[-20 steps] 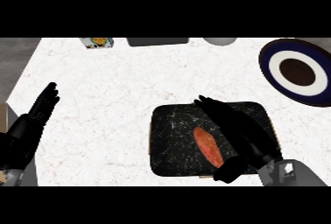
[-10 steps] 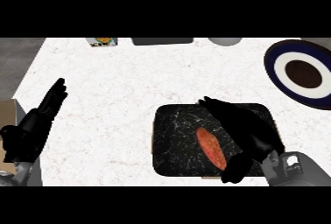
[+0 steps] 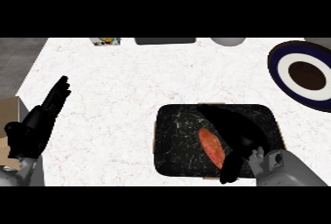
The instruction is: Pick the sweet potato from the tray and place it in the plate
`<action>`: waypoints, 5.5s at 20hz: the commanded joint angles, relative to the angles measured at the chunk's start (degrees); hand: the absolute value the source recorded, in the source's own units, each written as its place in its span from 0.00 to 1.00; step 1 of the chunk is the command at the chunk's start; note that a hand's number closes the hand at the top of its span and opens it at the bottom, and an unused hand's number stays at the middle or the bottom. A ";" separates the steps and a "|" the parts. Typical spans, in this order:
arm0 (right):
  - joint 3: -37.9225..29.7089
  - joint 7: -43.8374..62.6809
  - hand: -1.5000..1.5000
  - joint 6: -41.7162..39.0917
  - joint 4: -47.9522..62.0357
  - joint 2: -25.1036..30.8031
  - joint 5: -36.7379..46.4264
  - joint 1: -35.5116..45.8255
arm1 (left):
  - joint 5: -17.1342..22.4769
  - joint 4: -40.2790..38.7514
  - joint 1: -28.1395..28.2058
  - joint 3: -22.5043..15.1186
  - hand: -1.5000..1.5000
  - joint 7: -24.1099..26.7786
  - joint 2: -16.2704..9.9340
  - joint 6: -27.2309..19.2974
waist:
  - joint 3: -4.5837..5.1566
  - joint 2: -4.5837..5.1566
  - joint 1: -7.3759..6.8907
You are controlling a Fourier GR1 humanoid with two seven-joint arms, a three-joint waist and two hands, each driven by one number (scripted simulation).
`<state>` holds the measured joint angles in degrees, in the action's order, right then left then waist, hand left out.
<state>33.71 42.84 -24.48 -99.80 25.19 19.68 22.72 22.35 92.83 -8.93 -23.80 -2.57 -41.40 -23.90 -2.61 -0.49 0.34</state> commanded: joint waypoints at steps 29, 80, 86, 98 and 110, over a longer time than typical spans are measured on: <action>-7.93 -24.32 1.00 12.68 20.06 10.25 8.61 -7.85 | 3.49 -5.15 -2.96 -2.59 0.50 3.01 2.43 -3.47 | 2.41 0.75 2.56; -39.77 -75.08 0.00 16.60 88.11 21.49 1.37 20.71 | 7.08 -9.16 -15.52 -12.28 0.50 2.96 4.33 -6.08 | 2.20 2.44 -4.69; -41.78 -75.44 0.00 15.21 91.07 18.66 -0.23 23.55 | 9.28 -11.05 -15.69 -11.16 0.50 4.70 3.67 -4.53 | 2.18 2.57 -4.35; -58.56 -74.59 0.00 7.54 96.87 23.18 -16.74 24.80 | 10.99 -10.07 -15.64 -12.15 0.50 4.16 2.05 -6.22 | 2.06 2.60 -2.94; -63.68 -75.31 0.00 -0.87 98.42 32.48 -21.85 13.95 | 12.45 -8.40 -13.43 -12.75 0.50 6.99 1.06 -7.19 | 1.65 2.75 -2.65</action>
<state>-29.13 -31.49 -22.78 -1.58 56.46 -1.31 40.09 35.02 84.61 -22.85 -36.57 3.53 -42.17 -30.92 -1.64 1.64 -2.17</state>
